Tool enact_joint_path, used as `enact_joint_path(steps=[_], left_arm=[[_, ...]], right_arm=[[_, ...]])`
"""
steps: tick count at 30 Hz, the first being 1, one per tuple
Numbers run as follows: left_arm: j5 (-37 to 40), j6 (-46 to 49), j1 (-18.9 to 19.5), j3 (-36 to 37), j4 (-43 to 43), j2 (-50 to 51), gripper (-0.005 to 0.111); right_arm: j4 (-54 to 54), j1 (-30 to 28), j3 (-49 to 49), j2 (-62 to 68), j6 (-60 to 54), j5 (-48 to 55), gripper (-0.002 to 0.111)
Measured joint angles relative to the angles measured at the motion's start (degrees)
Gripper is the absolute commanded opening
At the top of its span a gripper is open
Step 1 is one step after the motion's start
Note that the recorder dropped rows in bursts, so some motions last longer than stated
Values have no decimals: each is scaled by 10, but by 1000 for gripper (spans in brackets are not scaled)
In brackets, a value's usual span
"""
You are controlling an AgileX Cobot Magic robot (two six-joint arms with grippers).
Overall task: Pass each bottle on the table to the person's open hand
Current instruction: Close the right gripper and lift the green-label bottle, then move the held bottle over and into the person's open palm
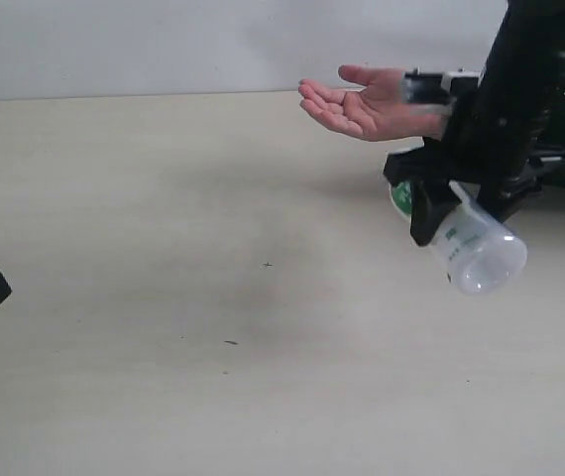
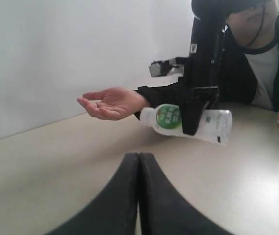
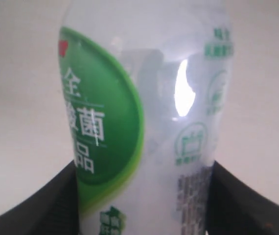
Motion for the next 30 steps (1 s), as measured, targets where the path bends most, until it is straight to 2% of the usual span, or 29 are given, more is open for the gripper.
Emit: enact_joint_path(steps=[9,18,22,30], left_arm=[[0,0,0,0,0,0,2],[0,0,0,0,0,0,2],[0,0,0,0,0,0,2],[0,0,0,0,0,0,2]], right_arm=[[38,0,-160,-17,4,0,0],[38,0,-330,92,16,-6,0],[37,0,-368,150,16,5,0],[-1,0,-375,192,25,-1,0]])
